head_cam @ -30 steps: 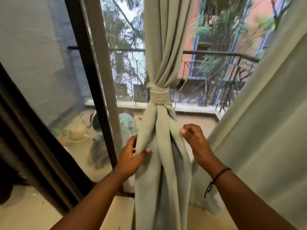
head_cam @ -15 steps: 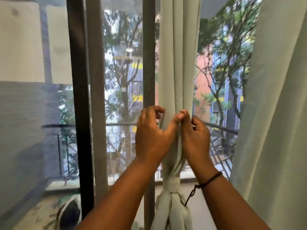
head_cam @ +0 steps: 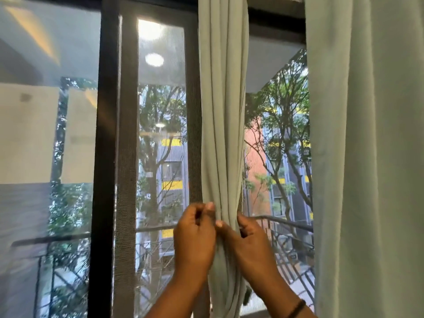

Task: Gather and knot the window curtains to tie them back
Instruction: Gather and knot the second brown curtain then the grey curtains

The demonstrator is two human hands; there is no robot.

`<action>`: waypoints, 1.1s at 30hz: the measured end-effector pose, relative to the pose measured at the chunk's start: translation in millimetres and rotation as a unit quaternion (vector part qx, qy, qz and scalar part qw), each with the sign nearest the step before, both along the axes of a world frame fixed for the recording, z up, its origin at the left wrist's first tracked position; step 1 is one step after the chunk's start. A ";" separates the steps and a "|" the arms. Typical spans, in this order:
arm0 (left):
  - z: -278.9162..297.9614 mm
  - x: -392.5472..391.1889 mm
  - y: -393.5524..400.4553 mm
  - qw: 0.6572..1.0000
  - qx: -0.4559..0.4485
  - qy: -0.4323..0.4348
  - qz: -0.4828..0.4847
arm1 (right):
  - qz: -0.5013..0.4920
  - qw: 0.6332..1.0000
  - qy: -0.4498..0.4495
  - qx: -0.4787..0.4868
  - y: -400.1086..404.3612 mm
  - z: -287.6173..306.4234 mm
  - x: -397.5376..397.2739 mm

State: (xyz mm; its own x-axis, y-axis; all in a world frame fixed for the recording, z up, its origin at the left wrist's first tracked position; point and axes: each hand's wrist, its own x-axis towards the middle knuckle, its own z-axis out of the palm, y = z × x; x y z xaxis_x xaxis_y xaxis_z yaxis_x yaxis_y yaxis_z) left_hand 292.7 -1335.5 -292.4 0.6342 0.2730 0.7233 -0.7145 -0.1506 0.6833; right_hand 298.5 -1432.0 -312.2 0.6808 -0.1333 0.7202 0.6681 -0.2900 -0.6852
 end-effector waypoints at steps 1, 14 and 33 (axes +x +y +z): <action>1.1 -1.8 5.9 1.000 -0.012 0.006 -0.023 | -0.025 0.999 -0.020 -0.041 2.4 -1.0 -3.0; 25.0 34.7 -18.0 0.968 -0.164 0.135 -0.131 | 0.009 1.000 -0.006 0.024 -43.1 27.1 2.3; 68.5 15.8 -59.9 0.965 0.025 -0.007 0.261 | 0.128 0.987 0.044 0.085 -80.9 59.9 32.1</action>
State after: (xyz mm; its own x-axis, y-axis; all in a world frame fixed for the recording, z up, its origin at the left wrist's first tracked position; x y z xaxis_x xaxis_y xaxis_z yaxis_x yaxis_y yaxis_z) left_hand 308.4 -1395.4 -223.9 0.4099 0.5177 0.7510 -0.5413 -0.5246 0.6571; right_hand 330.6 -1512.9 -252.3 0.7665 -0.0633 0.6391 0.6406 0.0048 -0.7678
